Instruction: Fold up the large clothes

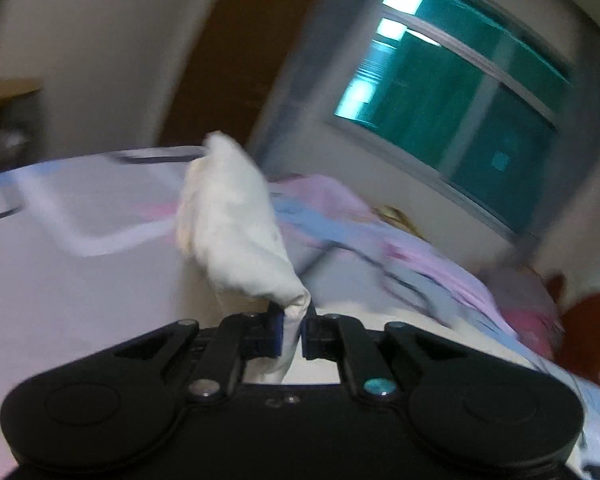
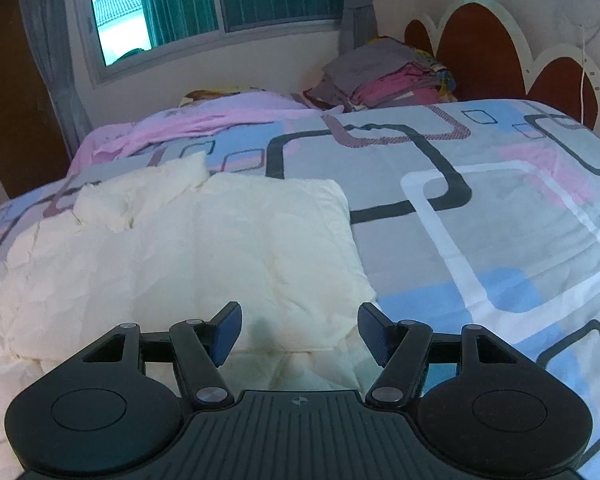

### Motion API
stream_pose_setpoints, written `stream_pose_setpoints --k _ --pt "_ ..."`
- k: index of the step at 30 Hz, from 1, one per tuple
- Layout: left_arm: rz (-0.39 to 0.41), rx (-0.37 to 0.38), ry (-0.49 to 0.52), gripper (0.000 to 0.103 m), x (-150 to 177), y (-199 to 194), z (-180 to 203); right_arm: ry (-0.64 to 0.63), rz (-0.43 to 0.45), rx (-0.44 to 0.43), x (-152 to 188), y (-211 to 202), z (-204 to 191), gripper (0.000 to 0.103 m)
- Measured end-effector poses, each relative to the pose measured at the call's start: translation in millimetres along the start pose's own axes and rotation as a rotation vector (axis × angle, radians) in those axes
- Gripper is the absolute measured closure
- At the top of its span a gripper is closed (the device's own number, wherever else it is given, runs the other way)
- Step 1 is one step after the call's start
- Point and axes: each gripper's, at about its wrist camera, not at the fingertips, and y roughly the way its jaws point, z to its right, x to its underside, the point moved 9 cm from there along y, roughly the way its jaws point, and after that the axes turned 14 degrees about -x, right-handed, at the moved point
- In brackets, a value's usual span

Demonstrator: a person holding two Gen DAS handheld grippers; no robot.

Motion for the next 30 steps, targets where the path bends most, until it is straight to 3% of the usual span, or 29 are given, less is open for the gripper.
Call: stream_pose_setpoints --k 7,13,22,23,25,26,27,28,29,30 --pt "-0.077 0.235 0.222 0.096 50 2 158 0.026 0.036 -0.033 -12 -9 -2 0.038" --pt "-0.161 0.379 0.389 0.096 105 3 259 0.067 0.061 -0.028 -17 -28 21 0.038" --pt "-0.292 0.476 0.566 0.095 195 1 333 0.156 0.079 0.000 -14 -50 66 0.038" --pt "-0.313 0.490 0.580 0.090 204 1 338 0.169 0.081 -0.013 -14 -52 69 0.038" --pt "-0.352 0.517 0.606 0.064 222 0 349 0.190 0.084 -0.030 -15 -55 72 0.038" --pt "-0.360 0.523 0.618 0.036 228 -1 351 0.195 0.084 -0.036 -16 -55 73 0.038" --pt "-0.357 0.539 0.624 0.022 231 -5 353 0.199 0.085 -0.042 -16 -56 73 0.038" --pt "-0.332 0.552 0.625 0.022 229 -12 355 0.201 0.084 -0.052 -18 -55 72 0.035" --pt "-0.303 0.558 0.626 0.022 225 -18 353 0.201 0.089 -0.062 -19 -56 69 0.019" --pt "-0.278 0.560 0.628 0.024 220 -24 349 0.197 0.103 -0.077 -22 -54 65 0.014"
